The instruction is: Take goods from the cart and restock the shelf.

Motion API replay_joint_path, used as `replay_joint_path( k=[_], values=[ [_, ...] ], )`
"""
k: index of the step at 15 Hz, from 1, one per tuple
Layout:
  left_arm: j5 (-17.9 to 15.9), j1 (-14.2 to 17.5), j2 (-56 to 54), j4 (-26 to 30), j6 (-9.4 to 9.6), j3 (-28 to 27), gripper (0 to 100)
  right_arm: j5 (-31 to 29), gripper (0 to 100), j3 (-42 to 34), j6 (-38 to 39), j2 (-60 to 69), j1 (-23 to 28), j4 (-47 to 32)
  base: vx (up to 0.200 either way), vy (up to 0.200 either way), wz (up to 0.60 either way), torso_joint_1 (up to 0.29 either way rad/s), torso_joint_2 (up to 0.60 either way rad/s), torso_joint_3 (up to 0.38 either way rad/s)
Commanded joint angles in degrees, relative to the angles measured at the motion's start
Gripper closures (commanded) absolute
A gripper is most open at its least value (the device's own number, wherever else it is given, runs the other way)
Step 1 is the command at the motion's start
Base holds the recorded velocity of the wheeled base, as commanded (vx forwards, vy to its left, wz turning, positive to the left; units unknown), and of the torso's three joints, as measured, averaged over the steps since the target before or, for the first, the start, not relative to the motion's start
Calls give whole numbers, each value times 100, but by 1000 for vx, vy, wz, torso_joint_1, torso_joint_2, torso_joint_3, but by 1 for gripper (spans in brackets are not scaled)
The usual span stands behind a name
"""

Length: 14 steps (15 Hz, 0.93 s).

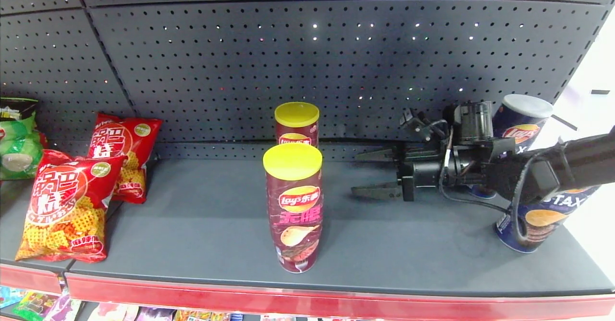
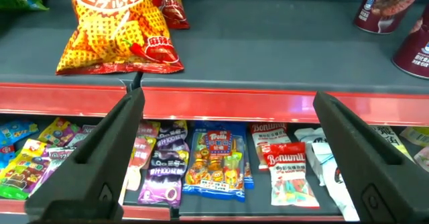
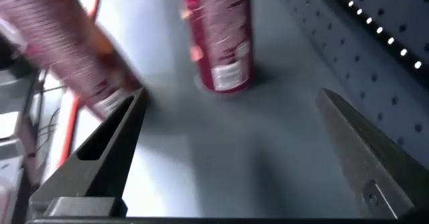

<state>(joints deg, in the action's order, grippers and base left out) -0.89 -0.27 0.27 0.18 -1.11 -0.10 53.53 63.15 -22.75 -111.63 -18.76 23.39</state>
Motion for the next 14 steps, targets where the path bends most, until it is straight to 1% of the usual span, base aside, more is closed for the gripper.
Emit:
replay_joint_path(
  k=[1,3,6,7,9,11,14],
  values=[
    [1,0,8,-1,-3,1,0,26,0,-277,-19,396,13,7,0,0,0,0,0,0],
    [1,0,8,-1,-3,1,0,114,0,-567,-37,757,-268,7,0,0,0,0,0,0],
    [1,0,8,-1,-3,1,0,88,0,-989,-28,1108,-594,7,0,0,0,0,0,0],
    [1,0,8,-1,-3,1,0,70,0,-1261,-19,1310,-761,-1,0,0,0,0,0,0],
    [1,0,8,-1,-3,1,0,61,0,-1446,-2,1495,-910,-10,0,0,0,0,0,0],
    [1,0,8,-1,-3,1,0,44,0,-1525,7,1556,-1024,-10,0,0,0,0,0,0],
    [1,9,8,-1,-3,1,0,-44,0,-1393,7,1337,-1042,7,0,0,0,0,0,0]
  ],
)
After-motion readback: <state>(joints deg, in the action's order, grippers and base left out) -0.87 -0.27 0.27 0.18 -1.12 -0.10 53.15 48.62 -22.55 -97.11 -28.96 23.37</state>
